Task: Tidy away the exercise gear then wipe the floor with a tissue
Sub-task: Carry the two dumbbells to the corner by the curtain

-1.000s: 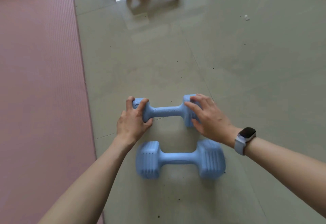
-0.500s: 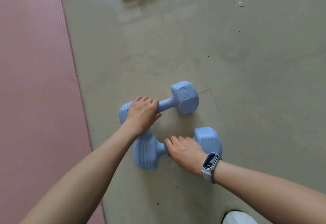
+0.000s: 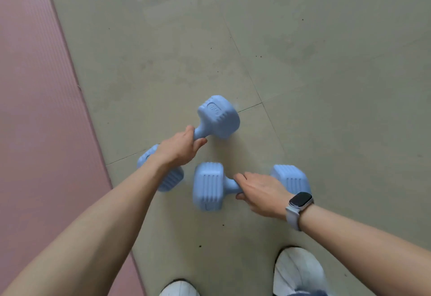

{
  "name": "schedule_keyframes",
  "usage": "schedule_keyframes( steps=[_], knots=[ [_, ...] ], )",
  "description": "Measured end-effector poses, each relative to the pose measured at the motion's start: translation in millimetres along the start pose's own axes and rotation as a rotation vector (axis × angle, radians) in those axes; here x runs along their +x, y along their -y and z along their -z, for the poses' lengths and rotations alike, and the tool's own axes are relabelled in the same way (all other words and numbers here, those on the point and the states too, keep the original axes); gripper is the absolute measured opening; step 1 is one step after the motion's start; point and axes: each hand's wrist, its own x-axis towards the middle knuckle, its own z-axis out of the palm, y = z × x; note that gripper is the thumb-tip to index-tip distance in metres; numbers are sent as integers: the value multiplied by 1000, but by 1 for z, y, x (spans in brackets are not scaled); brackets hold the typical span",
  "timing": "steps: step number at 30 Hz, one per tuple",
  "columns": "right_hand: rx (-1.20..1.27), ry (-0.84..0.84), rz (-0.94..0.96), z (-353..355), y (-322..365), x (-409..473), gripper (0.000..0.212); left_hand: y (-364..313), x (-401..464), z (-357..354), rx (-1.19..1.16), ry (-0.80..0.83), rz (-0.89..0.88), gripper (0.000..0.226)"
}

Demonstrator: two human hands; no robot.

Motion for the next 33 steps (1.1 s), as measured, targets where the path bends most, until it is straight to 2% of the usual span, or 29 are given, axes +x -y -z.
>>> schedule_keyframes(
  steps=[5, 9, 12, 18, 24, 28, 33],
  knots=[
    [285, 107, -288, 22, -3, -83, 26, 0, -81, -7, -513, -8, 192, 22],
    [574, 71, -455, 65, 22, -156, 13, -16, -171, 15, -654, 35, 302, 25],
    [666, 32, -505, 112, 53, -206, 13, -26, -237, 48, -616, 92, 330, 26],
    [727, -5, -539, 223, 130, -292, 15, -50, -372, 152, -586, 121, 313, 23],
    [736, -72, -545, 340, 209, -356, 15, -81, -478, 277, -727, 21, 272, 20],
    [791, -129, -525, 400, 239, -373, 18, -89, -518, 343, -881, -108, 263, 16],
    [808, -187, -498, 472, 240, -367, 16, -97, -518, 410, -1020, -244, 320, 17]
  ],
)
